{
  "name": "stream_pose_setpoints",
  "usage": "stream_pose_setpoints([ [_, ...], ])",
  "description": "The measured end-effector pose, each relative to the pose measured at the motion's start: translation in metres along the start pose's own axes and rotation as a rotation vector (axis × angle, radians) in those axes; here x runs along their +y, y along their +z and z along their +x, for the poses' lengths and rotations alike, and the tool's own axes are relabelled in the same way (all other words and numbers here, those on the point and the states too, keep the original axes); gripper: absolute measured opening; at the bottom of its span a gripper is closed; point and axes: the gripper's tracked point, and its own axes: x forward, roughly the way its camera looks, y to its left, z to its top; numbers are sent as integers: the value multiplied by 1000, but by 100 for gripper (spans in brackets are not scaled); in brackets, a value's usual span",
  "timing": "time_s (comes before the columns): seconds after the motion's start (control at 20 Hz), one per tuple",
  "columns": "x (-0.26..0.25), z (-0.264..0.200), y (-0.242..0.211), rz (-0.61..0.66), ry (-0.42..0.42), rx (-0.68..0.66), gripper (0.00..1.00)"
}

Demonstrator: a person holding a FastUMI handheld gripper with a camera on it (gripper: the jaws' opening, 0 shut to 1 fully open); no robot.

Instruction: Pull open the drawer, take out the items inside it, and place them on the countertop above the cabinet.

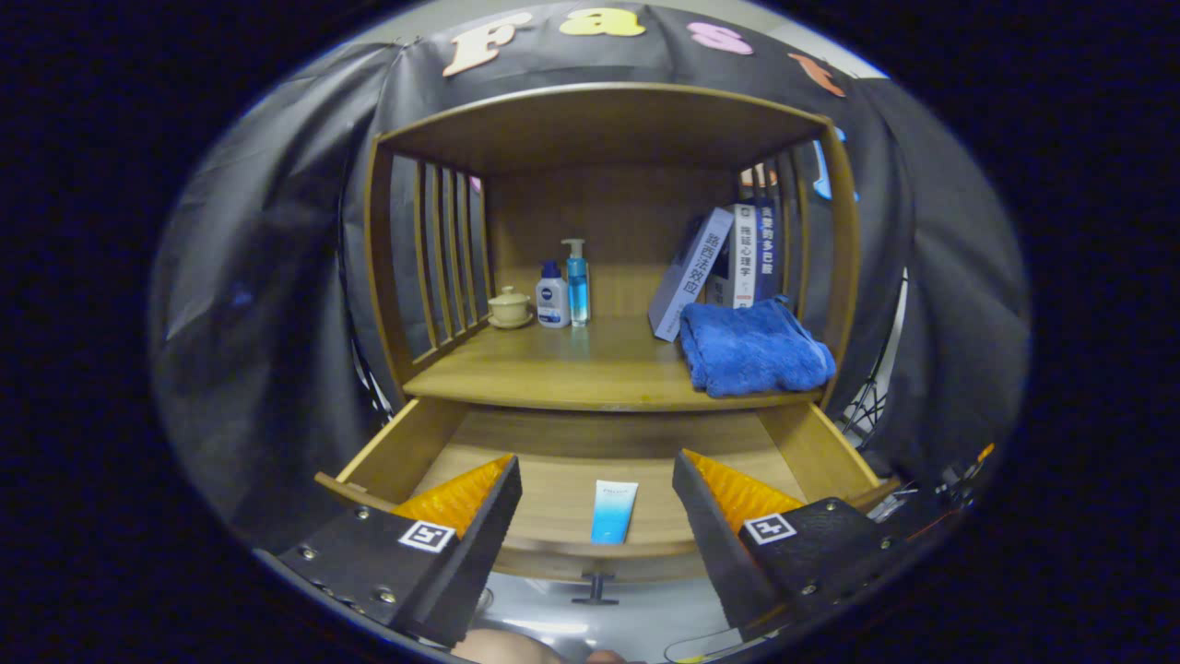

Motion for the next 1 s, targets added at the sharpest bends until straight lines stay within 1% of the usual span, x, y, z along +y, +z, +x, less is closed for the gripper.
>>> stream_pose_setpoints([
  [0.15, -3, 36, -9, -62, -24, 158, 100],
  [0.25, -3, 58, -25, -94, -15, 278, 100],
  [0.4, 3, 88, -59, -72, 13, 457, 100],
  [0.5, 2, 102, -79, -79, 1, 540, 100],
  [0.65, -12, 121, -103, -134, -31, 628, 100],
  [0.8, -16, 126, -126, -129, -28, 715, 89],
  [1.0, -19, 131, -139, -127, -23, 774, 74],
])
